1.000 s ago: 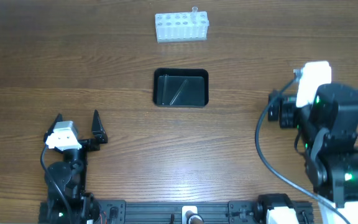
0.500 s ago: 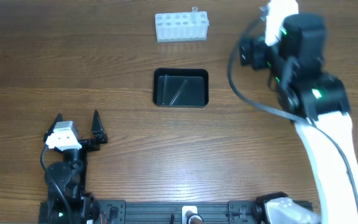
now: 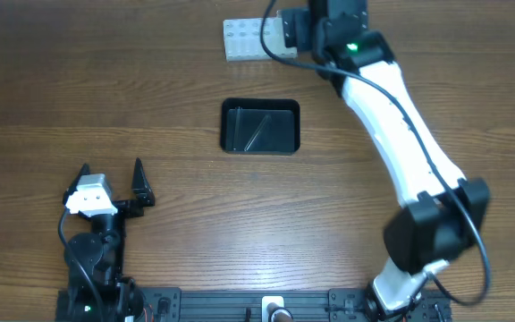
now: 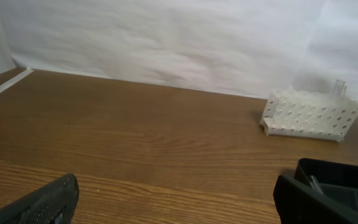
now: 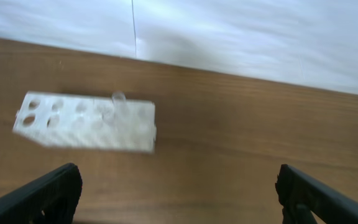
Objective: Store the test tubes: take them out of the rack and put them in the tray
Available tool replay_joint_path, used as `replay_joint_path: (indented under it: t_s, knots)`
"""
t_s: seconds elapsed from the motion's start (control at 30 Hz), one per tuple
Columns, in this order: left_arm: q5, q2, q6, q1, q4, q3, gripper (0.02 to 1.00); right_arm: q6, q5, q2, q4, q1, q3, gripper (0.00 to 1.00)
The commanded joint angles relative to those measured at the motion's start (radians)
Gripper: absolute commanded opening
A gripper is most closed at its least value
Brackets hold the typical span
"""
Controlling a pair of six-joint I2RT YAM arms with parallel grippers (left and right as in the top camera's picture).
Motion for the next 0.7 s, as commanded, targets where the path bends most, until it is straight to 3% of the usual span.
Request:
replay_joint_path:
  t_s: [0.03, 0.2, 0.47, 0.7]
  knots:
    - [0.005, -0.008, 0.019, 0.006, 0.000, -0.004, 0.998, 0.053, 0.063, 0.131, 0.025, 0.022, 0.103, 0.991]
    - [0.005, -0.008, 0.019, 0.006, 0.000, -0.004, 0.998, 0.057, 0.063, 0.276, 0.055, 0.039, 0.196, 0.978]
    - [0.005, -0.008, 0.019, 0.006, 0.000, -0.004, 0.998, 0.166, 0.065, 0.410, 0.077, 0.062, 0.277, 0.928]
    - [0.005, -0.008, 0.019, 0.006, 0.000, -0.004, 0.998, 0.164, 0.065, 0.455, 0.095, 0.076, 0.278, 0.906]
